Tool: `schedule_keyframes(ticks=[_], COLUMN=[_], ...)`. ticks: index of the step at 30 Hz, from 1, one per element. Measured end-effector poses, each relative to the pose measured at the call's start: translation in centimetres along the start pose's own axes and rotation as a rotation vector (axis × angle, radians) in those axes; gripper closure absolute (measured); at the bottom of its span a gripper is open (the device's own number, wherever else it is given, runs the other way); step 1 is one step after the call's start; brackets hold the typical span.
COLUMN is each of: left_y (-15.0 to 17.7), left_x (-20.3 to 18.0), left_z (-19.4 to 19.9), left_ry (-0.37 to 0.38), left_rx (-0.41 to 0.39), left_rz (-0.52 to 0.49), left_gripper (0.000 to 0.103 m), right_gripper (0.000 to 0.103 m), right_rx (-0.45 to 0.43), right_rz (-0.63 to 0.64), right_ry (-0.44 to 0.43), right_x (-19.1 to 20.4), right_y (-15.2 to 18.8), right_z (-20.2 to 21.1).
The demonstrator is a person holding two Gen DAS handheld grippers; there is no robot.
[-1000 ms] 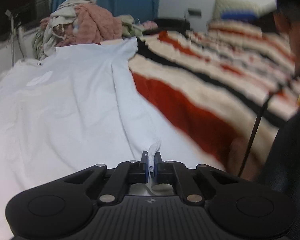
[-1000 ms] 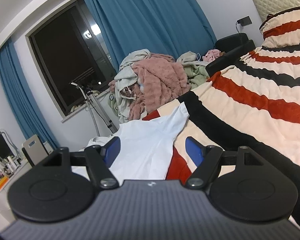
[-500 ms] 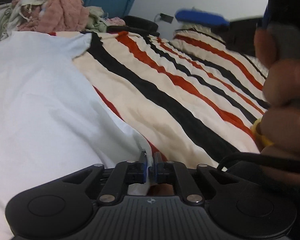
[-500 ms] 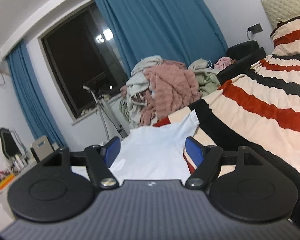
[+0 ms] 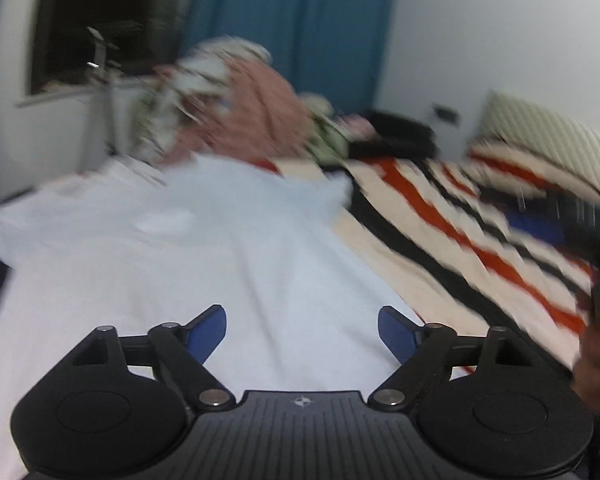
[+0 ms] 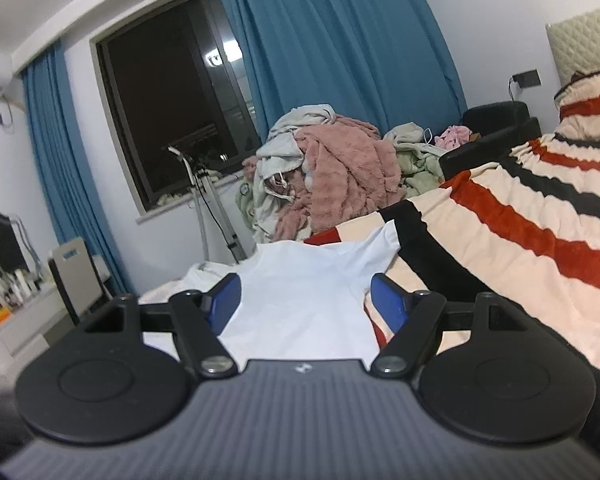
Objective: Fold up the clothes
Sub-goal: 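Open the left gripper and release the smoothed shirt edge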
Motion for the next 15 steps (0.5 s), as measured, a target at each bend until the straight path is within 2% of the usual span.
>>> schedule_keyframes(ticks=[3,11,15], left_y=[-1.5,-1.3,-1.3], left_x=[2.1,7.0,9.3], left_z=[1.5,3.0,3.7], left_ry=[-0.067,-0.141,-0.203], left_rx=[-0.065,-0.088,-0.093], left_rz=[0.013,0.099,0.116], left_gripper=[0.003,0.001,0.000], right_gripper=[0.029,0.029,0.029], right_rx=[0.019,0.056,0.108], right_rz=[0.045,0.085,0.020], right_ry=[0.003,0.008,-0.021], right_x=[1.2,2.9,3.0], right_y=[0.6,1.5,0.9], right_z=[-0.6,-1.9,-4.9])
Point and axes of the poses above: each gripper's, at about its wrist camera, not at the fingertips, and z roughly against the way its jaws point, x to its left, y to its underside, the point moved 3 cm from there along -z, roughly the way its jaws point
